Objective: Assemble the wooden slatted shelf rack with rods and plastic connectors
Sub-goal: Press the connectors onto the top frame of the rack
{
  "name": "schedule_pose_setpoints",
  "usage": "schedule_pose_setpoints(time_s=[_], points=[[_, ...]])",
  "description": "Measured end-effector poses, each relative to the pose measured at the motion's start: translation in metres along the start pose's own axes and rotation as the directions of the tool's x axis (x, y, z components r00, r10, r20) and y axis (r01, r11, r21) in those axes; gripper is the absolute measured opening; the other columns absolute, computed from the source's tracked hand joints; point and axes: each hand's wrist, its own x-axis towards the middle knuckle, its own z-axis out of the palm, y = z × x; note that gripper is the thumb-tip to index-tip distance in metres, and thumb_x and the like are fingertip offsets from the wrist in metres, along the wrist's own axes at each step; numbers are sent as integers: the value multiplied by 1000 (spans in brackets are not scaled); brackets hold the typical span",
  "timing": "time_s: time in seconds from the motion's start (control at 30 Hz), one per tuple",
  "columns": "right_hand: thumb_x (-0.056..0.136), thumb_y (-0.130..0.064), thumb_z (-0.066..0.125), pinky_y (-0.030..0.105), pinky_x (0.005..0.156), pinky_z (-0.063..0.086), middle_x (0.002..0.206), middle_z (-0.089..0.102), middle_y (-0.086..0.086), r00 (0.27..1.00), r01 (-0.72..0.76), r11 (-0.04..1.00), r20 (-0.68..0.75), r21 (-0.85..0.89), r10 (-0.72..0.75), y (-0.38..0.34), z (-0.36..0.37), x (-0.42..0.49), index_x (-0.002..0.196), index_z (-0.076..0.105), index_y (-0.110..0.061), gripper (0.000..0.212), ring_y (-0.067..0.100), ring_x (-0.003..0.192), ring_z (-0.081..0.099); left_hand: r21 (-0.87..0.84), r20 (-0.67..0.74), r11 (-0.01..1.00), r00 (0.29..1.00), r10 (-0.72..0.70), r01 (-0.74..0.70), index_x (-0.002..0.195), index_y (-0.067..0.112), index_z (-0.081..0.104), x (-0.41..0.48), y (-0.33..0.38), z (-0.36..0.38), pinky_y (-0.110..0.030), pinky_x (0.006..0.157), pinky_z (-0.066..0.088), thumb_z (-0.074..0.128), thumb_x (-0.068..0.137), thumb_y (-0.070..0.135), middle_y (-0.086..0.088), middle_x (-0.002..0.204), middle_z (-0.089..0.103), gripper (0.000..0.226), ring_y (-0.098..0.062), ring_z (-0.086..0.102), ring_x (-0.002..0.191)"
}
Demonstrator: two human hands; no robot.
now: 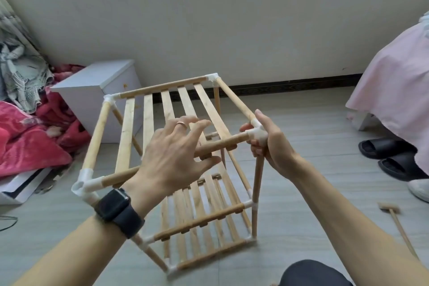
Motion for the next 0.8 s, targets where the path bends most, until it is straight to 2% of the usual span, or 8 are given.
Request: schedule_pose_setpoints(time_s=[0.13, 0.27, 0.37, 0.47, 0.53, 0.6, 0.63, 0.8], points=[[95, -40, 62, 19, 52, 39, 60, 49, -14, 998, 65, 994, 19, -88, -64, 1, -1, 3, 99, 58, -12, 29, 2, 52, 40, 146, 94, 984, 989, -114, 99, 149, 43, 37, -33, -50, -9, -49, 108, 42, 30, 78, 92, -3, 152, 45, 87, -25, 38, 142], [93, -30, 56, 22, 48, 39, 54, 47, -14, 979, 92, 988, -171, -120, -112, 3, 6, 9, 90, 62, -8, 23, 4, 49, 40, 146, -79, 963, 973, -217, 227, 126, 32, 67, -59, -82, -16, -54, 102, 40, 24, 85, 89, -5, 128, 65, 83, -29, 54, 126], [88, -30, 53, 25, 47, 36, 56, 46, -9, 958, 80, 991, -266, -108, -107, -1, 12, 13, 93, 65, -3, 30, 7, 50, 38, -93, -232, 899, 869, -437, 427, 114, 28, 71, -71, -94, -14, -49, 90, 43, 34, 94, 68, -5, 115, 66, 58, -32, 58, 107], [84, -32, 52, 24, 45, 36, 53, 44, -11, 956, 69, 992, -276, -109, -97, -3, 14, 12, 91, 64, -6, 29, 6, 48, 37, -563, -158, 628, 676, -720, 537, 111, 32, 67, -68, -96, -7, -30, 75, 45, 54, 86, 48, 1, 113, 64, 32, -16, 60, 96], [84, -32, 52, 25, 46, 37, 52, 44, -11, 957, 53, 990, -278, -127, -87, -5, 14, 10, 89, 63, -9, 27, 6, 48, 38, -879, 31, 225, 521, -853, 420, 112, 29, 65, -60, -97, -7, -24, 61, 52, 64, 88, 30, 1, 114, 68, 24, -11, 70, 89], [86, -32, 51, 26, 50, 38, 55, 44, -9, 960, 39, 988, -270, -149, -79, -7, 10, 9, 86, 62, -10, 25, 7, 49, 39, -943, 206, -30, 507, -837, 333, 123, 24, 58, -54, -102, -5, -32, 62, 59, 66, 90, 10, -3, 118, 64, 36, -21, 76, 83], [88, -32, 50, 27, 52, 39, 58, 44, -8, 964, 33, 985, -256, -170, -76, -9, 7, 9, 85, 61, -11, 24, 8, 51, 39, -934, 260, -69, 535, -804, 351, 128, 24, 55, -51, -104, -3, -36, 68, 61, 64, 90, 3, -3, 120, 61, 44, -24, 76, 82], [97, -22, 47, 30, 57, 41, 65, 43, -2, 981, 0, 966, -187, -260, -50, -13, 9, 9, 83, 55, -14, 18, 10, 53, 38, -865, 261, 82, 585, -768, 495, 133, 32, 53, -37, -111, 5, -22, 57, 51, 47, 91, -10, 0, 118, 59, 60, -21, 70, 89]])
